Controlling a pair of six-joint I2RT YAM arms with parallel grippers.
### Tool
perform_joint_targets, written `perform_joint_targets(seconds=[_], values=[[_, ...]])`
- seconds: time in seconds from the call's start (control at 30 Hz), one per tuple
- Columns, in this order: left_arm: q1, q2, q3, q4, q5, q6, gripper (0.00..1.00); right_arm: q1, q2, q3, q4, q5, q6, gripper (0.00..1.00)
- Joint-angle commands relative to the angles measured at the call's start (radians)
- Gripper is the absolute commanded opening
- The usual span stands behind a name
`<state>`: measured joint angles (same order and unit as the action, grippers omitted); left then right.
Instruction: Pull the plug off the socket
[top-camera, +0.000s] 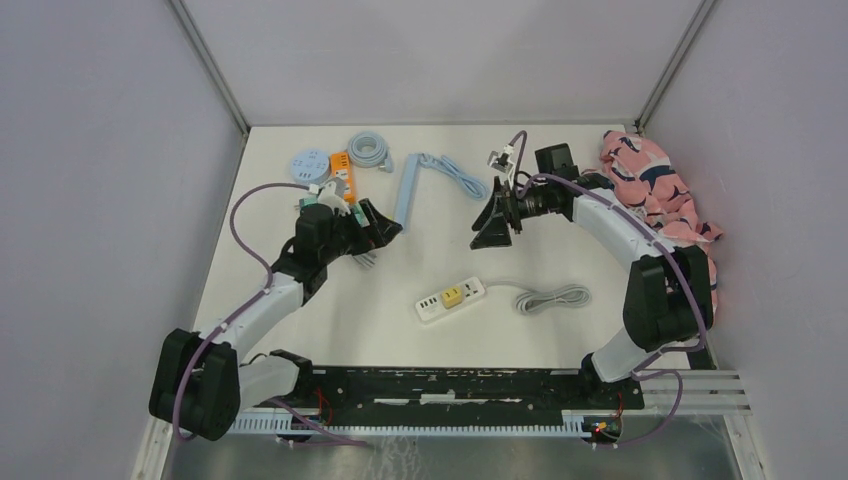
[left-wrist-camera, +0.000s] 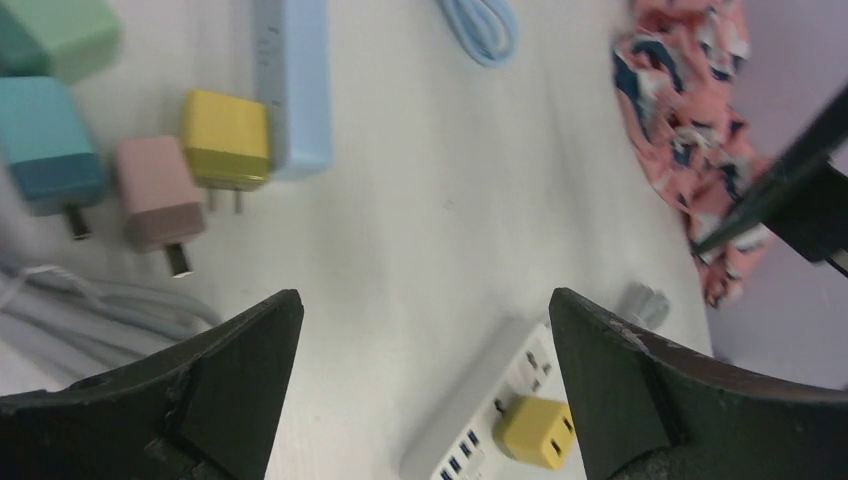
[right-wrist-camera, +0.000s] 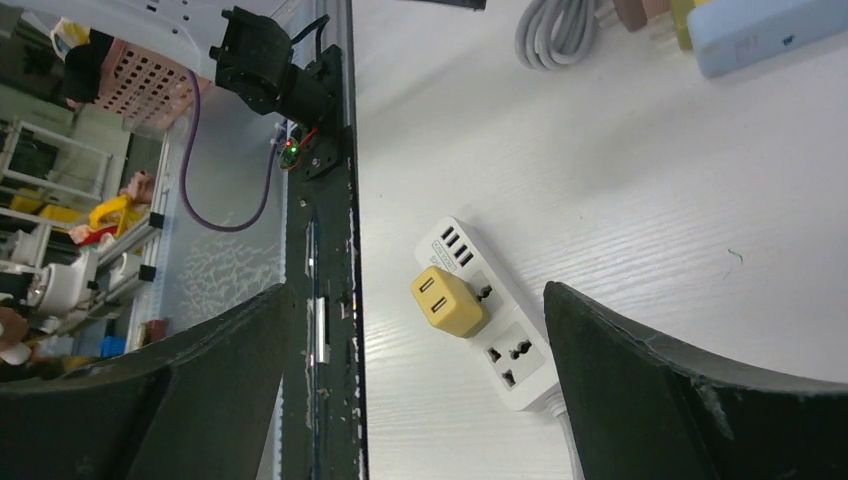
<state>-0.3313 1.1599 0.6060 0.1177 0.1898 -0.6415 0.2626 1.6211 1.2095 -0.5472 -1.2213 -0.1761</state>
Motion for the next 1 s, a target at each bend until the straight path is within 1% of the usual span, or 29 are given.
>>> perform_joint_targets(seconds=[0.0,0.03,0.1,0.17,0.23,0.33,0.37,0.4,0.53,0.63,0.7,0.73,0.8,0.83,0.9,0.93,0.97], values=[[0.001,-0.053,-0.097,0.344,0.352,0.003,0.99,0.001,-0.074,-0.029,-0.043,-0.134,-0.238,1.00],[0.000,-0.057,-0.128,0.420,0.392,-0.023,0.99,0.001,-0.080,-0.027,-0.103,-0.149,-0.320,1.00],[-0.007,-0.058,-0.182,0.550,0.443,-0.069,0.99,0.000,-0.086,-0.010,-0.273,-0.173,-0.540,1.00],[-0.025,-0.056,-0.216,0.634,0.463,-0.090,0.99,0.001,-0.077,0.027,-0.525,-0.191,-0.867,1.00],[-0.057,-0.059,-0.239,0.667,0.464,-0.091,0.99,0.001,-0.045,0.067,-0.750,-0.199,-1.135,1.00],[-0.125,-0.071,-0.263,0.686,0.446,-0.062,0.99,0.003,0.029,0.132,-1.017,-0.188,-1.418,1.00],[-0.149,-0.077,-0.266,0.676,0.432,-0.034,0.99,0.004,0.073,0.154,-1.142,-0.185,-1.511,1.00],[-0.178,-0.084,-0.268,0.660,0.413,-0.012,0.99,0.004,0.102,0.172,-1.202,-0.188,-1.593,1.00],[-0.265,-0.146,-0.277,0.575,0.313,0.091,0.99,0.018,0.128,0.188,-1.213,-0.163,-1.595,1.00],[-0.288,-0.209,-0.305,0.542,0.239,0.139,0.99,0.027,0.127,0.204,-1.212,-0.147,-1.579,1.00],[-0.289,-0.254,-0.328,0.526,0.189,0.162,0.99,0.030,0.128,0.221,-1.184,-0.125,-1.512,1.00],[-0.289,-0.275,-0.337,0.521,0.171,0.171,0.99,0.030,0.125,0.226,-1.141,-0.102,-1.433,1.00],[-0.289,-0.317,-0.352,0.505,0.144,0.188,0.99,0.035,0.097,0.219,-0.981,-0.033,-1.213,1.00],[-0.288,-0.334,-0.359,0.500,0.138,0.200,0.99,0.039,0.065,0.193,-0.870,0.019,-1.063,1.00],[-0.288,-0.362,-0.375,0.503,0.135,0.211,0.99,0.055,-0.040,0.093,-0.550,0.153,-0.754,1.00],[-0.288,-0.377,-0.388,0.509,0.131,0.212,0.99,0.067,-0.123,0.032,-0.365,0.261,-0.628,1.00],[-0.288,-0.385,-0.399,0.519,0.128,0.217,0.99,0.077,-0.179,-0.030,-0.260,0.317,-0.559,1.00]])
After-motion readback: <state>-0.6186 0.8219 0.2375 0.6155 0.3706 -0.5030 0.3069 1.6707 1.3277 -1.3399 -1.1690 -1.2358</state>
